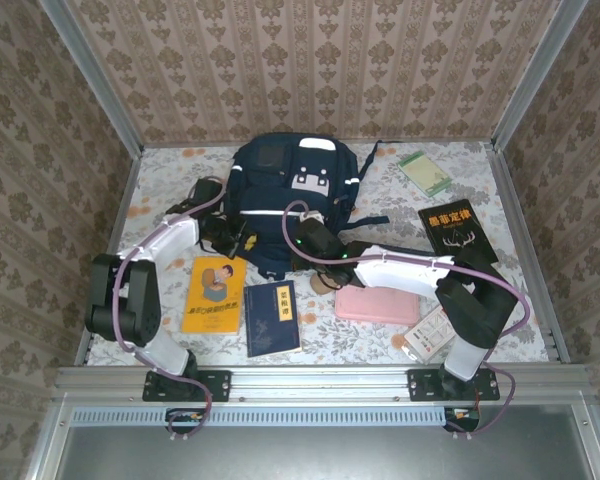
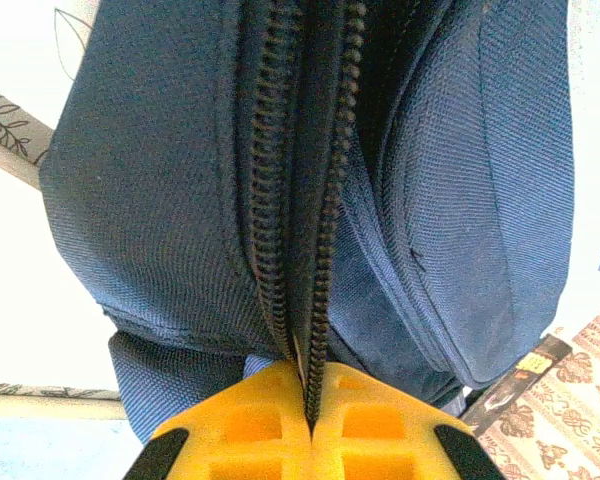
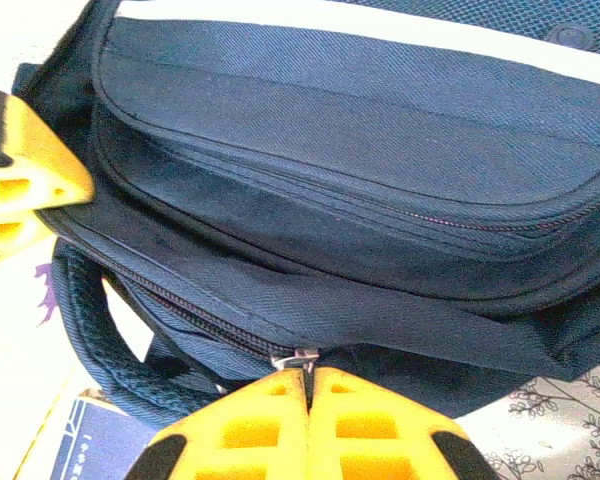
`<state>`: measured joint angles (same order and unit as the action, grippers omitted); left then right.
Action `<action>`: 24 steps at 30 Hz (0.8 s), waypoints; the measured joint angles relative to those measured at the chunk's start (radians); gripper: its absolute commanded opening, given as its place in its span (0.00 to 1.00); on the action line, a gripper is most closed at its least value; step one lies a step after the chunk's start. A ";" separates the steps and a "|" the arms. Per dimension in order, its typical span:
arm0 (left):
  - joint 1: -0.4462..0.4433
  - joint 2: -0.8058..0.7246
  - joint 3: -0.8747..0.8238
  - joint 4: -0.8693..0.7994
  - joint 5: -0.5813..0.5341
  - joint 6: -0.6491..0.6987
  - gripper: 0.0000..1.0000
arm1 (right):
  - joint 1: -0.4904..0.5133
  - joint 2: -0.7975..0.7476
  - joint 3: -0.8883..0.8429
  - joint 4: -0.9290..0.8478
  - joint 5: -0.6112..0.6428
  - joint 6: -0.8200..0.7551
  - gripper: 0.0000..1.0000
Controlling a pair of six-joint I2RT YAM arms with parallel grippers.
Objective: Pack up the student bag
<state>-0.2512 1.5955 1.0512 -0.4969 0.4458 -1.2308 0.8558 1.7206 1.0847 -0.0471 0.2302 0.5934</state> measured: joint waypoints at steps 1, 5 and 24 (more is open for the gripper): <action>0.004 -0.005 0.000 -0.003 0.000 0.000 0.00 | 0.001 -0.001 -0.005 0.004 0.006 -0.006 0.00; 0.017 -0.023 -0.004 -0.008 0.005 0.000 0.00 | 0.000 -0.006 -0.021 0.017 0.043 -0.028 0.00; 0.069 -0.098 -0.007 -0.019 0.030 0.000 0.00 | -0.118 -0.033 -0.098 0.101 0.092 -0.128 0.00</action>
<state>-0.1825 1.4979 1.0443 -0.5163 0.4755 -1.2308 0.7380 1.6875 0.9871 0.0536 0.3222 0.4652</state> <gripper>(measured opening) 0.042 0.062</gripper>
